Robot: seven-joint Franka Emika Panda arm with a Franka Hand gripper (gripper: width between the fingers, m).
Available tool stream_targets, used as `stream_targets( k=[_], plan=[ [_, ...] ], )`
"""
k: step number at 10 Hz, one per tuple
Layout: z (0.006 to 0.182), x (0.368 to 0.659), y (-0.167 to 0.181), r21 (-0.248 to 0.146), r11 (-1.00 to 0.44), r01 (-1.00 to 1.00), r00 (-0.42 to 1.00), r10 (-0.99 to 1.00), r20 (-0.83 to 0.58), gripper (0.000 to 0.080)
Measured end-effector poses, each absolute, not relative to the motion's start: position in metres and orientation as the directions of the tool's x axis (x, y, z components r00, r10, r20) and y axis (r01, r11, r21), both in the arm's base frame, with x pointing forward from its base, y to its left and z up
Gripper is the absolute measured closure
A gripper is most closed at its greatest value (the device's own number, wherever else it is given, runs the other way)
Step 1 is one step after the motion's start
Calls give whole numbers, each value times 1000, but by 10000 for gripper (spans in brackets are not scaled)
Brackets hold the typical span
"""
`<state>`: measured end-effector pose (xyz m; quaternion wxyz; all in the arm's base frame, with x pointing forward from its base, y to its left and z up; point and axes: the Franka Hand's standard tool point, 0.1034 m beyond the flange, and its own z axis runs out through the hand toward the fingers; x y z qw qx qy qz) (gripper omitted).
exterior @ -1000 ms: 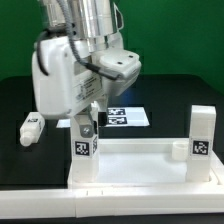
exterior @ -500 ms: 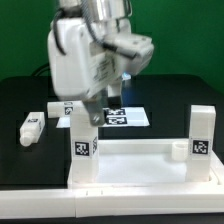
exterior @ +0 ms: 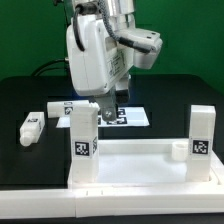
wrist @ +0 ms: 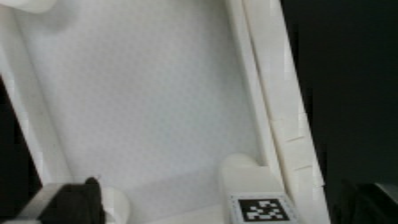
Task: Assemble desk
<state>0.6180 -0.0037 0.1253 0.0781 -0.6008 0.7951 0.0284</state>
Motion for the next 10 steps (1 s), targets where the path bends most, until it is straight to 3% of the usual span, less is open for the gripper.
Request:
stream_targets(
  k=[2, 4, 8, 9, 10],
  plan=[
    [122, 591, 15, -26, 118, -993, -114, -988, -108, 150],
    [112, 572, 32, 32, 117, -993, -120, -987, -104, 150],
    [109, 572, 31, 18, 110, -994, -111, -989, -102, 150],
    [96, 553, 31, -22, 110, -994, -108, -991, -75, 150],
    [81, 527, 35, -4, 99, -995, -99, -993, -58, 150]
  ],
)
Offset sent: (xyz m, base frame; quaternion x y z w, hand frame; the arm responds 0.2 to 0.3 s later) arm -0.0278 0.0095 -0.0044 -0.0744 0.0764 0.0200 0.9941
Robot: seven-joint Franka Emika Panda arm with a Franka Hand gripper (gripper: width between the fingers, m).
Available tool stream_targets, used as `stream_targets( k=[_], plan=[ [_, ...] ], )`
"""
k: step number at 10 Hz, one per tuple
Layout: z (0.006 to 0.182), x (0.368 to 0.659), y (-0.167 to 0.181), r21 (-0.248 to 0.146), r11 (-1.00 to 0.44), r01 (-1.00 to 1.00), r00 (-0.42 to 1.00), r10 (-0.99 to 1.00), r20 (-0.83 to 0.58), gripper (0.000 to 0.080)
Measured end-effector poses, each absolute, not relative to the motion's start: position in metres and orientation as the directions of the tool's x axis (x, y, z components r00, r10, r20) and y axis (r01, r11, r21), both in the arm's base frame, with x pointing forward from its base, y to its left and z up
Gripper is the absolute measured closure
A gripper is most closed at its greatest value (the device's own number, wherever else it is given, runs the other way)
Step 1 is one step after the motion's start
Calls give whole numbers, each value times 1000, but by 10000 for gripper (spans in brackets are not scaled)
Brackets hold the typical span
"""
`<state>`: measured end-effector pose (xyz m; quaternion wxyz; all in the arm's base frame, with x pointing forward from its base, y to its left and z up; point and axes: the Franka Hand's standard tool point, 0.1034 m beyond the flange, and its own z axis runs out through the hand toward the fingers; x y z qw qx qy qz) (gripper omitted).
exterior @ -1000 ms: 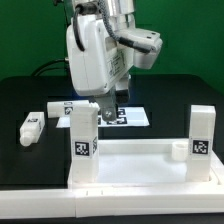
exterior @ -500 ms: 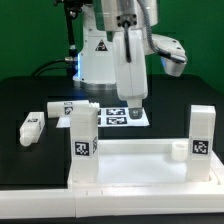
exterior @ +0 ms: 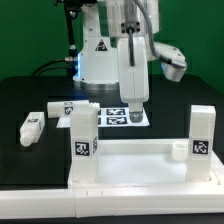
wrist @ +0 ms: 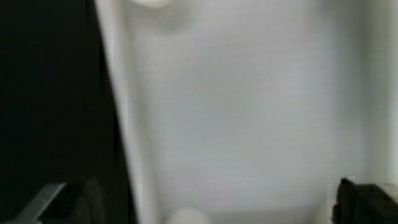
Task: Assemble desk
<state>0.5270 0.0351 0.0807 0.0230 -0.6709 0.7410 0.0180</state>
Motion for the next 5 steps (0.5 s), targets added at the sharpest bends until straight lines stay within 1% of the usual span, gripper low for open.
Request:
stream_targets(
  k=[1, 2, 3, 4, 5],
  plan=[
    [63, 515, 38, -37, 113, -993, -113, -993, -19, 150],
    [37, 499, 48, -54, 98, -994, -100, -995, 30, 150],
    [22, 491, 52, -41, 91, -995, -93, -995, 41, 150],
    [14, 490, 52, -33, 93, -995, -94, -994, 51, 150],
    [8, 491, 51, -35, 79, -996, -81, -995, 60, 150]
  ],
)
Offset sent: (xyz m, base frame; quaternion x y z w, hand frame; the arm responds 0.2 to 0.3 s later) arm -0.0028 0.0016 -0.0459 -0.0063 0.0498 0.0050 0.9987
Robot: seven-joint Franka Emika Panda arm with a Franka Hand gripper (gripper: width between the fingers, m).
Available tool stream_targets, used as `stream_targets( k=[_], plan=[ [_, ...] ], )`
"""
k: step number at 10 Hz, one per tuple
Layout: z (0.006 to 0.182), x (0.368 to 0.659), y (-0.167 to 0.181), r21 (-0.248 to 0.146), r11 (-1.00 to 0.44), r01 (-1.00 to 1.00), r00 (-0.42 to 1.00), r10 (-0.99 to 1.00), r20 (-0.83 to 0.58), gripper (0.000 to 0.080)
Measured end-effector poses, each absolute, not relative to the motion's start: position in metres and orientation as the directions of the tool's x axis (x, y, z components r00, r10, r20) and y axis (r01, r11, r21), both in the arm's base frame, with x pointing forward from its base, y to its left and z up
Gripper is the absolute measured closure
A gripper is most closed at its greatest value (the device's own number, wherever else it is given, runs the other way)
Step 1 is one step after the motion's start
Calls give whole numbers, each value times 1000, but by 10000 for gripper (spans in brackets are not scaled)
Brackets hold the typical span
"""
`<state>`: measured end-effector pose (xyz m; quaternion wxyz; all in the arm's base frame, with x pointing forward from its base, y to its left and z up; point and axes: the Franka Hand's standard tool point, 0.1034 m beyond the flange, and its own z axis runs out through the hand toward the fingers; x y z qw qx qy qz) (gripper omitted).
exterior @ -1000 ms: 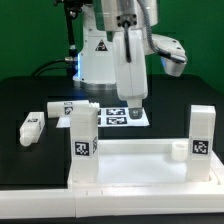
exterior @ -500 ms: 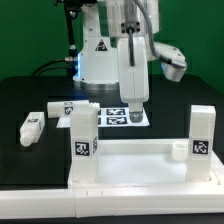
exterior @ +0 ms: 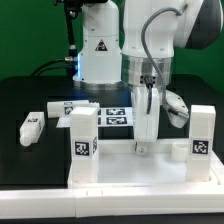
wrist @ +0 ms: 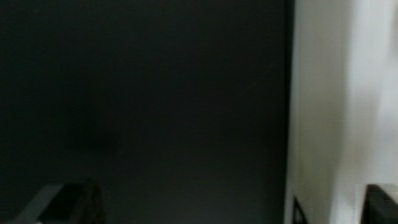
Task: Assemble desk
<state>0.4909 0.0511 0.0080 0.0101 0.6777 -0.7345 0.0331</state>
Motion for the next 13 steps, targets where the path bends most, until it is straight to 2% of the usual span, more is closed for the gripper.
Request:
stream_targets(
  k=[1, 5, 6, 7, 8, 9, 10, 11, 13],
  plan=[
    [6, 494, 48, -60, 65, -996, -68, -995, 66, 150],
    [5, 494, 47, -62, 55, -997, -59, -996, 65, 179],
    [5, 494, 47, -62, 54, -997, -58, -996, 65, 381],
    [5, 494, 47, -62, 53, -997, -58, -996, 65, 381],
    [5, 494, 47, -62, 53, -997, -57, -996, 66, 564],
    [5, 494, 47, -62, 52, -997, -56, -996, 66, 696],
    [6, 495, 47, -63, 48, -997, -52, -997, 65, 696],
    [8, 495, 46, -66, 50, -997, -54, -997, 58, 748],
    [19, 494, 48, -69, 50, -996, -53, -998, 44, 748]
  ],
)
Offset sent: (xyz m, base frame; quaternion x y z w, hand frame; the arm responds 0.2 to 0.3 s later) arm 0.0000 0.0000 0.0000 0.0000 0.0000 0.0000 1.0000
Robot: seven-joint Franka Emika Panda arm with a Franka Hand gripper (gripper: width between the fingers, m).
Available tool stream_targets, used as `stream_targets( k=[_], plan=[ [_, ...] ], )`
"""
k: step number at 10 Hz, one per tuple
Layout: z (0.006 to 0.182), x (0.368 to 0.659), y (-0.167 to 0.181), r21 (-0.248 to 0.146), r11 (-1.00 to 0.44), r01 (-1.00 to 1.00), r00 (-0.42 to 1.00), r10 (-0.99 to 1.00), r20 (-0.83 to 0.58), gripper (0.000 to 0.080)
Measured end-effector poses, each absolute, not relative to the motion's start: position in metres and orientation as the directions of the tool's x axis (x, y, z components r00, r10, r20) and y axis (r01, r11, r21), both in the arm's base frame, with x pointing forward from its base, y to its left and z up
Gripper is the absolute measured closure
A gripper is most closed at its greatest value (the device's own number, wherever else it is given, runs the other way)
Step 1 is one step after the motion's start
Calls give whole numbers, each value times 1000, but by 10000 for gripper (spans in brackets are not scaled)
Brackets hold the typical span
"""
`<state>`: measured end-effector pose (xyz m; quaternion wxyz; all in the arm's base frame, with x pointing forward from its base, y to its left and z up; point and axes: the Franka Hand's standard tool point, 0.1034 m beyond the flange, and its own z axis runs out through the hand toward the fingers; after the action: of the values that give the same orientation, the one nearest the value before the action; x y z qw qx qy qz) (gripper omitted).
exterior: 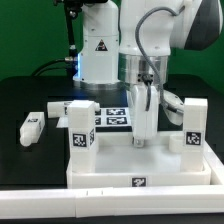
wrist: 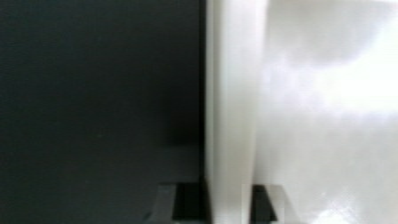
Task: Assemble desk
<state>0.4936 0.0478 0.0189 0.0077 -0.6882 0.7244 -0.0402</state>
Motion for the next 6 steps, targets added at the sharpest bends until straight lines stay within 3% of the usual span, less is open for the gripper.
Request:
stream_targets(
  k=[2, 3, 4, 6],
  plan=[
    [44, 493, 51, -65, -2, -998, 1, -1000, 19, 748],
    [50, 489, 58, -38, -23, -999, 23, -1000, 3, 748],
    [51, 486, 58, -3, -58, -998, 58, -998, -3, 748],
    [48, 484, 56, 4, -220, -976, 220, -976, 0, 748]
  ],
)
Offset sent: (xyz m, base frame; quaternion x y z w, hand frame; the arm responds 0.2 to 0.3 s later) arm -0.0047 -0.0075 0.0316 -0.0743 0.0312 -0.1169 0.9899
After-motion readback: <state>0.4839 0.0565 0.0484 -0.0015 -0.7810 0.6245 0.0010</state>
